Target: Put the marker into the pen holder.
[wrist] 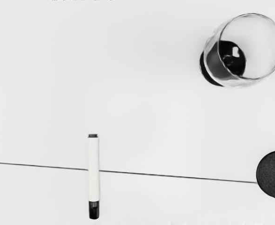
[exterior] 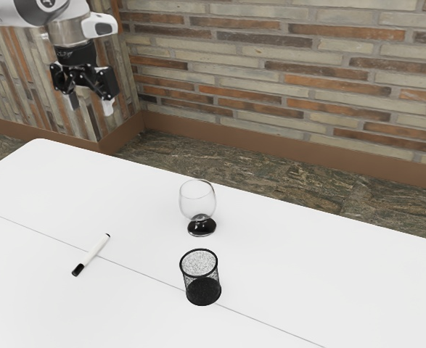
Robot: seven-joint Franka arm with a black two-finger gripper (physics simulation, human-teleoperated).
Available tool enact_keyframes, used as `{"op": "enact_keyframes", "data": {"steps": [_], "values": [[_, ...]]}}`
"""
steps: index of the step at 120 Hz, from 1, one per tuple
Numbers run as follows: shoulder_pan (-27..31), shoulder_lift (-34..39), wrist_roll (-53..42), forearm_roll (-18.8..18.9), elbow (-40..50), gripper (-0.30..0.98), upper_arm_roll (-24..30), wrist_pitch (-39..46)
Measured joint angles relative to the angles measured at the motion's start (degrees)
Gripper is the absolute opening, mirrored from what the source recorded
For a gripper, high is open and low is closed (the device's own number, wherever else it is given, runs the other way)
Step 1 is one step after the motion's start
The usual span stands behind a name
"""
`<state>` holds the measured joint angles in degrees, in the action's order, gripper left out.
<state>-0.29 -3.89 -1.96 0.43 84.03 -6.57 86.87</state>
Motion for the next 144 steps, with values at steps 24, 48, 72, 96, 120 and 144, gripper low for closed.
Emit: {"op": "enact_keyframes", "data": {"steps": [24,48,72,96,120,144], "values": [[-1.1,-0.2,-0.5,0.2,-0.2,0.69,0.0,-0.5],[-0.8,0.7,-0.6,0.2,25.8,0.69,0.0,14.3],[-0.9,0.9,-1.8,0.5,38.0,0.69,-1.2,28.6],[-0.8,1.8,-5.4,0.7,48.1,0.69,-4.2,40.1],[0.6,0.8,-10.4,2.0,51.9,0.69,-5.2,48.4],[-0.6,-4.6,-14.0,1.5,47.8,0.69,-6.1,50.9]]}}
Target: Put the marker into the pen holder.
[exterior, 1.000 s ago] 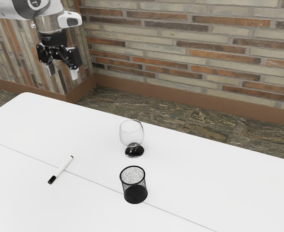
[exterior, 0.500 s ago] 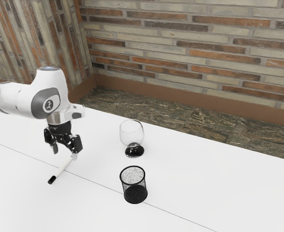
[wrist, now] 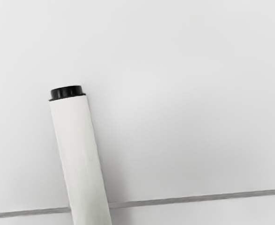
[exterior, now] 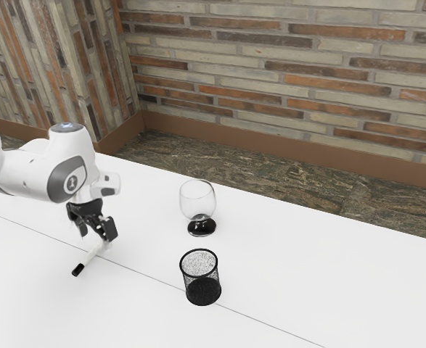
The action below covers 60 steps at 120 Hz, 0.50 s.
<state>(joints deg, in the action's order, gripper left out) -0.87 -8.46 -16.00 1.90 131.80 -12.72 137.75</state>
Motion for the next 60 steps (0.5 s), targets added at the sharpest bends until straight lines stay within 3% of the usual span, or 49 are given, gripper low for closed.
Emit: {"op": "enact_keyframes", "data": {"steps": [31,60], "values": [[0.1,-6.7,-2.8,-3.3,-5.8,0.68,-1.3,-3.7],[0.2,-8.2,-4.5,-3.8,-6.8,0.52,-1.5,-4.4]]}}
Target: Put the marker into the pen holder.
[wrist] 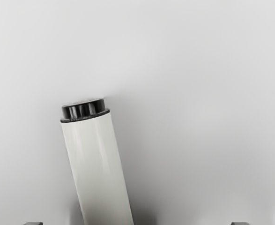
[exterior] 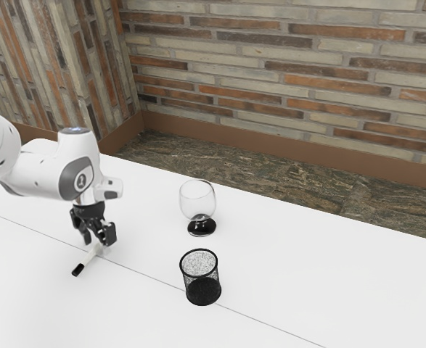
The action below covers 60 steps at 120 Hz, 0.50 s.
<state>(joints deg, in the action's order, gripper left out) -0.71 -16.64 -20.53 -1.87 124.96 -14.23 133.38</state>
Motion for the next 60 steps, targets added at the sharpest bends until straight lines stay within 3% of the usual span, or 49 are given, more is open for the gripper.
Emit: {"op": "enact_keyframes", "data": {"steps": [24,60], "values": [[0.0,-0.4,-1.0,-0.1,-0.6,0.26,0.0,-0.1],[0.0,-1.4,-2.0,-0.2,-1.1,0.07,0.0,0.1]]}}
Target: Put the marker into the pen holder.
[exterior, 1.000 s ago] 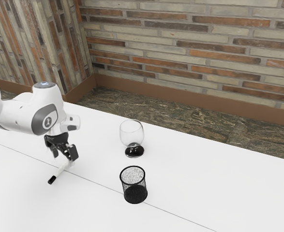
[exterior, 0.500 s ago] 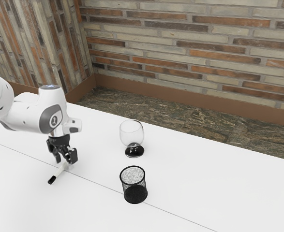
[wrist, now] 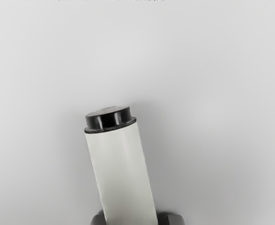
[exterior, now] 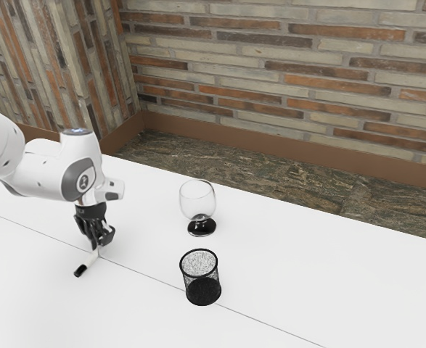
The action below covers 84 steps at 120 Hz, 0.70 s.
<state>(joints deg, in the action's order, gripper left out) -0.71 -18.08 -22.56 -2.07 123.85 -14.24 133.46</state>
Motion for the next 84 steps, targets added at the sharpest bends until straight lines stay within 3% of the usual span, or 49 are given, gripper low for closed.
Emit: {"op": "enact_keyframes", "data": {"steps": [26,40,65,84], "values": [[-0.1,0.5,-0.3,0.1,-0.3,0.01,0.0,0.8],[-0.3,5.5,-0.3,0.3,0.2,-0.01,1.2,2.8],[0.5,20.5,0.1,0.2,4.5,-0.03,12.5,10.6],[-0.3,24.3,0.5,-1.2,6.8,-0.03,22.0,15.7]]}}
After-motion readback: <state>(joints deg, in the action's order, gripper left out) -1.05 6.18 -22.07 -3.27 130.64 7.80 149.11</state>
